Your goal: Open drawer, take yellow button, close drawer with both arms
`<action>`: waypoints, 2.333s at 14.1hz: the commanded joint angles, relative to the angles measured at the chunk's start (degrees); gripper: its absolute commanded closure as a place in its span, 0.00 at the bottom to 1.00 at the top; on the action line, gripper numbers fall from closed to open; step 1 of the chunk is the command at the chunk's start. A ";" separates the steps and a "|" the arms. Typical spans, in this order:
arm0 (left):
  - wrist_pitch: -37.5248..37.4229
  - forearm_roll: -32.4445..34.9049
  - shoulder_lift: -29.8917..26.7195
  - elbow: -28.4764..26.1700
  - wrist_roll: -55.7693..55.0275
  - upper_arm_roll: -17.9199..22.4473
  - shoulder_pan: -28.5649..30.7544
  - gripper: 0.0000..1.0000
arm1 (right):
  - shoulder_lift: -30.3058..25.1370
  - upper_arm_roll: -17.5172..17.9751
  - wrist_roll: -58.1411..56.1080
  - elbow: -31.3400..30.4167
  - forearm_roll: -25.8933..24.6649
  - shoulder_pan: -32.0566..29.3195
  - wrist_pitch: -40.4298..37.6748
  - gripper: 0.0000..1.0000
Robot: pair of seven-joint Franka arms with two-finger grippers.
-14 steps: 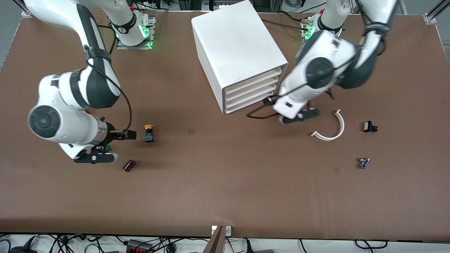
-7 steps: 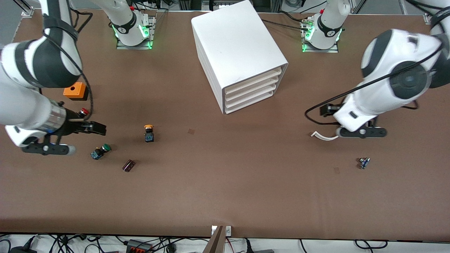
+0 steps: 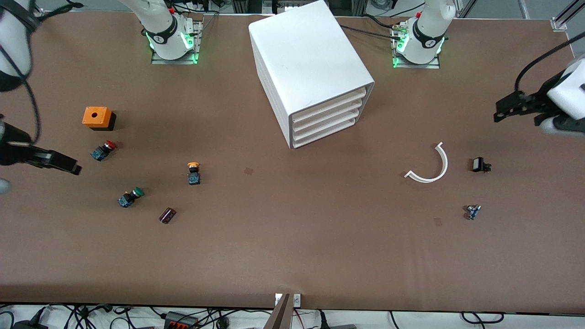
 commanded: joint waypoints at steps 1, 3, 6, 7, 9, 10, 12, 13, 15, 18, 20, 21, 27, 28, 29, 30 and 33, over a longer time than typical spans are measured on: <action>5.99 0.16 -3.43 -4.57 0.58 1.17 -2.13 0.00 | -3.54 5.37 -4.21 -2.60 0.14 -6.86 -0.85 0.00; 3.21 0.25 -2.82 -3.62 0.59 0.73 -2.04 0.00 | -4.60 5.82 -7.82 -3.67 -0.29 -8.37 -0.85 0.00; 2.14 1.74 -2.38 -2.47 0.32 0.38 -2.04 0.00 | -4.96 6.00 -8.89 -4.81 -2.31 -8.82 -1.11 0.00; 1.96 1.74 -2.38 -2.46 0.24 0.38 -2.04 0.00 | -4.87 6.00 -8.46 -4.90 -3.36 -8.03 -1.98 0.00; 1.79 1.66 -2.29 -2.38 0.15 0.38 -2.04 0.00 | -5.92 6.00 -7.93 -6.64 -5.04 -6.88 -2.70 0.00; 2.22 1.66 -2.29 -2.38 0.06 0.38 -1.78 0.00 | -6.71 6.00 -7.93 -8.05 -5.13 -6.88 -2.35 0.00; 1.44 1.22 -1.50 -1.41 0.23 0.73 -1.42 0.00 | -8.81 6.00 -7.93 -10.86 -5.65 -6.79 -1.82 0.00; 0.13 1.39 -1.50 -1.24 0.58 0.82 -1.42 0.00 | -9.96 6.09 -7.93 -12.70 -6.09 -6.79 -0.86 0.00; -2.33 1.57 -1.67 -0.10 1.20 1.17 -0.99 0.00 | -13.55 6.09 -7.93 -18.15 -6.10 -6.62 1.60 0.00; -2.52 1.39 -1.67 0.00 1.20 0.91 -0.72 0.00 | -15.77 6.09 -8.80 -20.72 -6.10 -6.62 2.05 0.00; -2.69 1.30 -1.59 0.00 1.12 0.56 -0.81 0.00 | -15.59 6.18 -9.07 -20.72 -6.19 -6.62 1.61 0.00; -3.13 1.30 -1.59 0.00 1.20 0.47 -0.89 0.00 | -15.51 6.18 -8.98 -20.72 -6.19 -6.62 1.53 0.00; -3.14 0.87 -1.41 0.08 1.11 0.47 -0.81 0.00 | -15.94 6.18 -7.13 -20.72 -6.10 -6.00 0.82 0.00; -3.31 0.87 -1.41 0.09 1.11 0.47 -0.81 0.00 | -15.94 6.18 -7.40 -20.72 -6.10 -6.00 0.82 0.00; -3.31 0.95 -1.41 0.09 1.11 0.47 -0.89 0.00 | -15.94 6.09 -7.57 -20.63 -6.10 -6.00 0.82 0.00; -3.31 0.95 -1.41 0.09 1.11 0.47 -0.81 0.00 | -15.94 6.09 -7.75 -20.55 -6.10 -6.00 0.91 0.00; -3.31 0.95 -1.41 0.09 1.11 0.47 -0.81 0.00 | -15.94 6.00 -7.75 -20.55 -6.19 -6.09 0.65 0.00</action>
